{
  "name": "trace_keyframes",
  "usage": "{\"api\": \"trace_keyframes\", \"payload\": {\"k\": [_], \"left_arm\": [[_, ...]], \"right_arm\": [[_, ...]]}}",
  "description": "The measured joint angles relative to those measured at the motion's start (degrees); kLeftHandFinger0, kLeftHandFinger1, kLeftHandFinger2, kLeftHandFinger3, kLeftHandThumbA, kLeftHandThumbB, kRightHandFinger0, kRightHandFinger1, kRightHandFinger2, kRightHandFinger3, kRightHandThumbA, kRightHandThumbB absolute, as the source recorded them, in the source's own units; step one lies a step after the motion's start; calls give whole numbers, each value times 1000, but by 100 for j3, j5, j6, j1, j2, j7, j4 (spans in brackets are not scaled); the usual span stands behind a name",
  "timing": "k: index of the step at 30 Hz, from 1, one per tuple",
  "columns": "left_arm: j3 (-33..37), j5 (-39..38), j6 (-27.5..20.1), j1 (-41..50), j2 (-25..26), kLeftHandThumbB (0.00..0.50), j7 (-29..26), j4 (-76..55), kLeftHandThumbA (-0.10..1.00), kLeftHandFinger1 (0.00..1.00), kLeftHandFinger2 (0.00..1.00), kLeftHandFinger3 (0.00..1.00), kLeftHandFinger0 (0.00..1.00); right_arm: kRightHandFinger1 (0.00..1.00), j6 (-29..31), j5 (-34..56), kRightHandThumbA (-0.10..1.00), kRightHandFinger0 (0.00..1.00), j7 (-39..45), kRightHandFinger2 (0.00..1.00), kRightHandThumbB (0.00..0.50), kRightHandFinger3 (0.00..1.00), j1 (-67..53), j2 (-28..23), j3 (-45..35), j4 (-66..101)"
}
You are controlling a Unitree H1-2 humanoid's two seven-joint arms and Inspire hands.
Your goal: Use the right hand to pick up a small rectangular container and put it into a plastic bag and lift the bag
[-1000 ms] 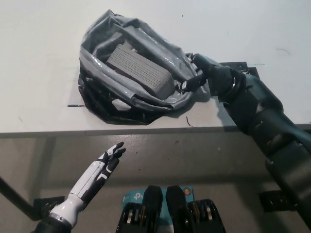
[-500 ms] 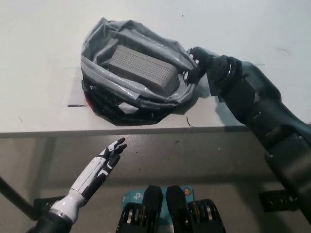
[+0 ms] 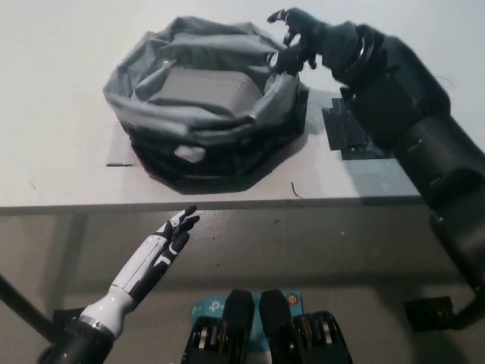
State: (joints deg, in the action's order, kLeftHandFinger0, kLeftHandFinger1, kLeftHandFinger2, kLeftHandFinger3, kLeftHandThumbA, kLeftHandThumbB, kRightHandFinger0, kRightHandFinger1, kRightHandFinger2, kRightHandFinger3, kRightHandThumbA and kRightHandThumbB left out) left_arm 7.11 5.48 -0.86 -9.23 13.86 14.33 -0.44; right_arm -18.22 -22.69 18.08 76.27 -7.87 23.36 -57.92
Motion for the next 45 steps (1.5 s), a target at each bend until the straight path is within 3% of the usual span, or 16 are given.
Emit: {"api": "trace_keyframes", "payload": {"k": [1,4,6,9,10,11,12,14,17,19,20,21,30,31,35,45], "left_arm": [[0,0,6,-9,0,348,8,0,1000,1000,1000,1000,1000],[0,-1,34,-24,0,363,19,0,1000,1000,1000,1000,1000],[0,-1,71,-33,-1,359,30,1,1000,1000,1000,1000,1000],[0,2,104,-54,-1,363,32,1,1000,1000,1000,1000,1000],[0,6,118,-71,-1,363,32,2,1000,1000,1000,1000,1000],[0,7,121,-77,-1,370,32,2,1000,1000,1000,1000,1000],[-2,5,134,-88,-1,366,33,2,1000,1000,1000,1000,1000],[-2,1,153,-96,-1,356,36,4,1000,1000,1000,1000,1000],[-1,2,159,-95,-3,351,36,35,1000,1000,1000,1000,1000],[-1,2,160,-93,-2,350,36,60,1000,1000,1000,1000,1000],[-1,2,161,-91,-3,349,36,81,1000,1000,1000,1000,1000],[-1,2,161,-91,-3,349,36,88,1000,1000,1000,1000,1000],[0,5,158,-92,-3,322,37,114,1000,1000,1000,1000,1000],[0,5,158,-92,-3,322,37,115,1000,1000,1000,1000,1000],[0,7,158,-92,-3,318,37,114,1000,1000,1000,1000,1000],[2,8,159,-92,-3,320,42,114,1000,1000,1000,1000,1000]], "right_arm": [[578,-49,4,287,204,90,818,324,422,18,-24,0,38],[418,-223,61,294,94,367,729,344,468,52,-98,-105,154],[416,-368,192,289,156,552,752,372,866,66,-122,-299,205],[237,-528,373,217,13,737,572,347,1000,80,-133,-578,223],[187,-598,515,236,3,839,546,333,1000,117,-128,-824,156],[198,-612,549,241,0,871,555,288,805,129,-127,-903,139],[228,-655,687,200,0,950,630,323,787,185,-124,-1114,31],[373,-708,899,122,5,1055,789,287,688,287,-120,-1472,-168],[284,-730,1189,-14,0,1068,686,301,1000,376,-90,-2039,-464],[226,-739,1358,-12,0,1051,629,303,1000,376,-67,-2353,-609],[111,-750,1533,132,0,1001,433,181,550,376,-32,-2704,-751],[136,-758,1638,141,0,965,502,242,356,376,-7,-2908,-818],[197,-823,2399,-60,0,523,711,195,829,529,251,-4293,-914],[196,-829,2526,-76,0,423,742,206,1000,602,301,-4501,-914],[243,-858,2921,-100,0,82,786,195,1000,888,440,-5053,-905],[98,-869,3643,-100,0,-646,636,182,1000,1614,697,-5876,-825]]}}
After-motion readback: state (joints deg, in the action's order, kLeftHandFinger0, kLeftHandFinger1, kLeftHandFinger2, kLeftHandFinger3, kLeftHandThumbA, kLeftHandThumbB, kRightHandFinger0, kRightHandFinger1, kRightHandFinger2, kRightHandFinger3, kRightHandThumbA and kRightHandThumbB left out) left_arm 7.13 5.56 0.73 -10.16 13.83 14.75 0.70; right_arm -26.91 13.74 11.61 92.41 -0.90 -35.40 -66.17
